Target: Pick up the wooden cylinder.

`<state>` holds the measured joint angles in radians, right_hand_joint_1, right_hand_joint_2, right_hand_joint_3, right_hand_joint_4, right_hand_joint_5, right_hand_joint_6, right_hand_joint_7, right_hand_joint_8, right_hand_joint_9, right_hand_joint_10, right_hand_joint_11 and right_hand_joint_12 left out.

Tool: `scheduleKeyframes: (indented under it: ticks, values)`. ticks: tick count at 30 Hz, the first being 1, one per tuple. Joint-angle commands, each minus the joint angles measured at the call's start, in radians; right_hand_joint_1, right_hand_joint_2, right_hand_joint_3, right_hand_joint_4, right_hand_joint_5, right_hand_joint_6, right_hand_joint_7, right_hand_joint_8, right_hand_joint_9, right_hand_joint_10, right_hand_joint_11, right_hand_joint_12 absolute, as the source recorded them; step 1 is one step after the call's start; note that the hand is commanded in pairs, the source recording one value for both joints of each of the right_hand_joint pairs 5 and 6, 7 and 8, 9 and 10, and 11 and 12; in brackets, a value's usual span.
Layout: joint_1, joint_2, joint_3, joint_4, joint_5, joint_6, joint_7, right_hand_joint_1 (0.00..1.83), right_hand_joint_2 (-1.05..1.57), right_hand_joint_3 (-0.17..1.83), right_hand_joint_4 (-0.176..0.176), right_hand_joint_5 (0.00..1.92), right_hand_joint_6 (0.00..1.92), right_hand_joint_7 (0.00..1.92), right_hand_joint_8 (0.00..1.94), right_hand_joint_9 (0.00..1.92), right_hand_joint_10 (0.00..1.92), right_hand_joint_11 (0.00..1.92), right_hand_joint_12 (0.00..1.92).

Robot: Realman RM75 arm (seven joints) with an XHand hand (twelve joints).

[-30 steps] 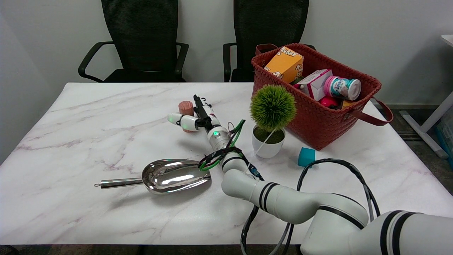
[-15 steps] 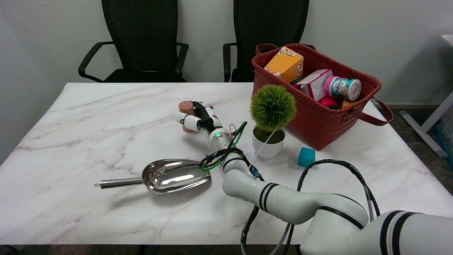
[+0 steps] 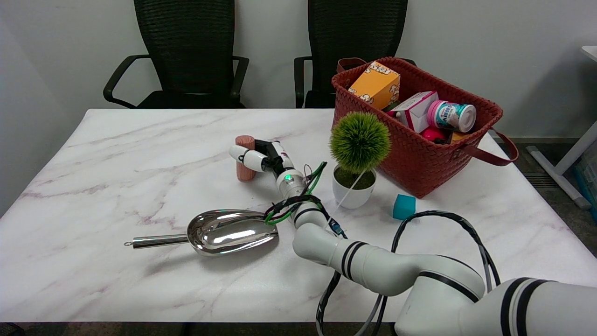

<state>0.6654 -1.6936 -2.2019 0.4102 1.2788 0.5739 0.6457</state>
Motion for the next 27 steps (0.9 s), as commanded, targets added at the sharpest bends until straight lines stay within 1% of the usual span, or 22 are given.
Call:
scheduleKeyframes:
  ticks: [1,3,6,7,8,9,12,14,17,19,22,27]
  values:
    - [-0.006,-0.003,0.000,0.014,0.011,0.008,0.002,0.90,1.19,-0.17,0.000,0.73,0.73,0.88,0.88,0.49,0.49,0.07,0.07]
    - [-0.009,-0.003,0.000,0.022,0.011,0.009,0.002,0.90,1.19,-0.17,0.000,0.73,0.73,0.88,0.88,0.50,0.50,0.09,0.09]
    - [-0.017,0.000,0.000,0.047,0.011,0.016,0.002,0.90,1.19,-0.17,0.000,0.72,0.72,0.88,0.88,0.52,0.52,0.17,0.17]
    - [0.007,-0.030,-0.084,0.105,0.040,0.042,0.037,0.91,1.19,-0.17,0.000,0.72,0.72,0.88,0.88,0.52,0.52,0.20,0.20]
    - [0.004,-0.027,-0.080,0.108,0.038,0.046,0.035,0.91,1.18,-0.17,0.000,0.72,0.72,0.88,0.88,0.53,0.53,0.22,0.22]
    - [-0.024,0.003,-0.001,0.065,0.011,0.031,0.002,0.92,1.18,-0.17,0.000,0.72,0.72,0.89,0.89,0.53,0.53,0.23,0.23]
    - [-0.025,0.004,-0.004,0.073,0.011,0.046,0.002,0.93,1.17,-0.17,0.000,0.71,0.71,0.89,0.89,0.54,0.54,0.29,0.29]
    - [-0.029,0.005,-0.004,0.082,0.011,0.049,0.002,0.94,1.15,-0.17,0.000,0.71,0.71,0.89,0.89,0.55,0.55,0.39,0.39]
    - [-0.034,0.007,-0.004,0.096,0.011,0.064,0.002,0.96,1.13,-0.17,0.000,0.69,0.69,0.91,0.91,0.60,0.60,0.71,0.71]
    - [-0.038,0.008,-0.004,0.106,0.011,0.079,0.002,0.97,1.13,-0.17,0.000,0.69,0.69,0.93,0.93,0.66,0.66,0.80,0.80]
    - [-0.041,0.012,-0.003,0.124,0.010,0.095,0.002,0.98,1.13,-0.17,0.000,0.71,0.71,1.00,1.00,0.75,0.75,0.91,0.91]
    - [-0.047,0.019,-0.002,0.156,0.004,0.118,-0.001,0.98,1.15,-0.17,0.000,0.73,0.73,1.07,1.07,0.83,0.83,0.95,0.95]
